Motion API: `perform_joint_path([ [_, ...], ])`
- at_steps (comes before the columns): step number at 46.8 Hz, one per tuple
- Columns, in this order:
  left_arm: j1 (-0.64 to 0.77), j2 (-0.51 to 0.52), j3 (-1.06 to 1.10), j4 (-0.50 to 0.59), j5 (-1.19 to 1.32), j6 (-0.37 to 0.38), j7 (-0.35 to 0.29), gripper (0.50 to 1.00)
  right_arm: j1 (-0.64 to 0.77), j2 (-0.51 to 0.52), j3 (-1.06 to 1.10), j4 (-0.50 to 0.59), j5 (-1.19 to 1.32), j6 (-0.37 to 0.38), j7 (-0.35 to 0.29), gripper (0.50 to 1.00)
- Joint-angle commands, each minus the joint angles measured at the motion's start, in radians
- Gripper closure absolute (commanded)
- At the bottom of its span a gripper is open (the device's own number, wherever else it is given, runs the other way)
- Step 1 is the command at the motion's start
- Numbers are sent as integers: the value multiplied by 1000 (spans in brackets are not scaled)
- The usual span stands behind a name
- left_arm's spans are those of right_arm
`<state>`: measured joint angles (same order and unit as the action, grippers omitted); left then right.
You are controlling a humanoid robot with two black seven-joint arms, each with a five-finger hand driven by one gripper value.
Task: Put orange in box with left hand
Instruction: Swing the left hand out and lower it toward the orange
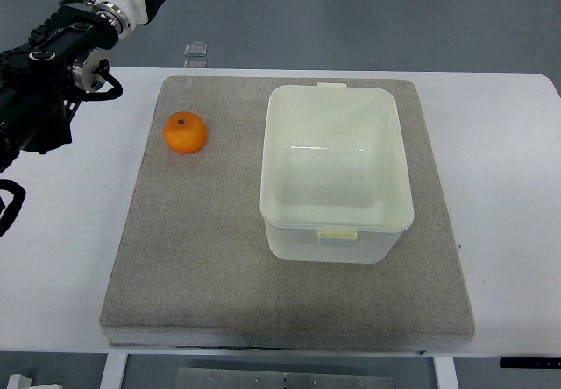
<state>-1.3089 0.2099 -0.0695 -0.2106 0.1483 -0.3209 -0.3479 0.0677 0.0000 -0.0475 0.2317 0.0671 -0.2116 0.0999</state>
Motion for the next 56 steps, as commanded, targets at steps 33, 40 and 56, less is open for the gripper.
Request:
perform_joint_path([
  [33, -131, 262, 151, -298, 979, -225, -195, 512, 0, 0, 0, 0, -1, 0, 0, 556],
  [40, -194, 331, 162, -436, 1195, -224, -263, 512, 0, 0, 0, 0, 0, 0, 0, 556],
  [56, -162, 439, 163, -650, 1551, -139, -263, 512, 0, 0, 0, 0, 0, 0, 0, 556],
])
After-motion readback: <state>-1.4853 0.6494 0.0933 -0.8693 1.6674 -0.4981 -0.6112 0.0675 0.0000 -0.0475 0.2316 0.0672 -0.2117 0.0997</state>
